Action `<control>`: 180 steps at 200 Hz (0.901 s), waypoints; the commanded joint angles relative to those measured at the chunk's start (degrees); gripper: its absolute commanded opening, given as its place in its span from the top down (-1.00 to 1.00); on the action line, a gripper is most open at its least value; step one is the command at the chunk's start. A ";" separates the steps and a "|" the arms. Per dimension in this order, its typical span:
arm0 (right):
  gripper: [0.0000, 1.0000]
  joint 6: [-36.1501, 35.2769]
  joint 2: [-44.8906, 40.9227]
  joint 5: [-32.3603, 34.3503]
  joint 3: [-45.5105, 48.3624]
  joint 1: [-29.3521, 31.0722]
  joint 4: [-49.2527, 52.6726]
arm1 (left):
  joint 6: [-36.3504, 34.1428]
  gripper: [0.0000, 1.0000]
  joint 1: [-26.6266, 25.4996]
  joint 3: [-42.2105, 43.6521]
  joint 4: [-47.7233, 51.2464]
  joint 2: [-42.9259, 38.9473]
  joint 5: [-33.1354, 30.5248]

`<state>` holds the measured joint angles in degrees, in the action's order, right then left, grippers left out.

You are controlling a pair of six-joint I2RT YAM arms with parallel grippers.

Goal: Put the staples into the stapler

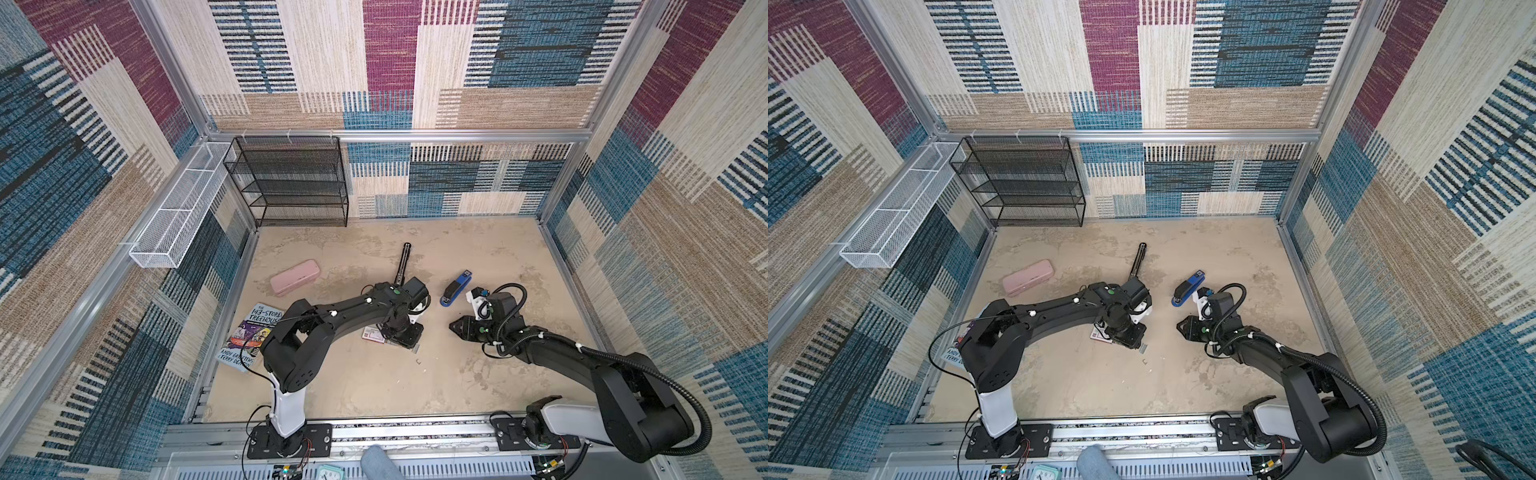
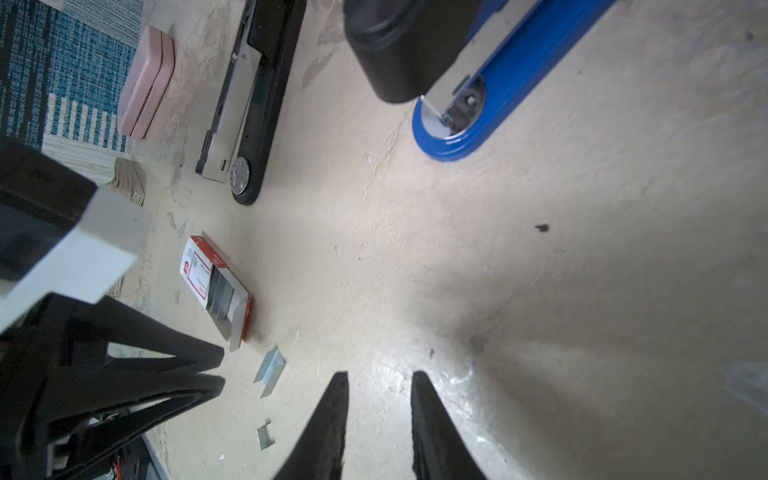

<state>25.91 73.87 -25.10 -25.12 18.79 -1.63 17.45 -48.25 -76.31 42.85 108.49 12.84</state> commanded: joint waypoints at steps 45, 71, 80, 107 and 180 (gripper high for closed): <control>0.40 0.04 -0.87 -0.03 0.24 0.11 -0.90 | 0.86 0.52 -0.79 -2.30 1.15 3.59 0.00; 0.40 0.06 -1.43 0.23 0.68 0.11 -0.79 | 0.92 0.59 -0.97 -2.26 1.84 4.66 -2.47; 0.40 0.04 -1.39 0.36 0.69 0.11 -0.78 | 0.92 0.64 -1.10 -2.18 1.89 4.95 -2.92; 0.40 0.02 -1.36 0.32 0.78 0.11 -0.91 | 1.00 0.68 -1.72 -2.26 2.15 5.89 -4.18; 0.40 0.36 -1.05 0.41 0.54 0.11 -1.01 | 0.24 1.00 -3.25 -3.10 2.96 6.10 -4.26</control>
<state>25.93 72.95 -24.93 -24.36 18.79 -1.61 17.82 -51.44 -79.53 44.18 114.63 9.19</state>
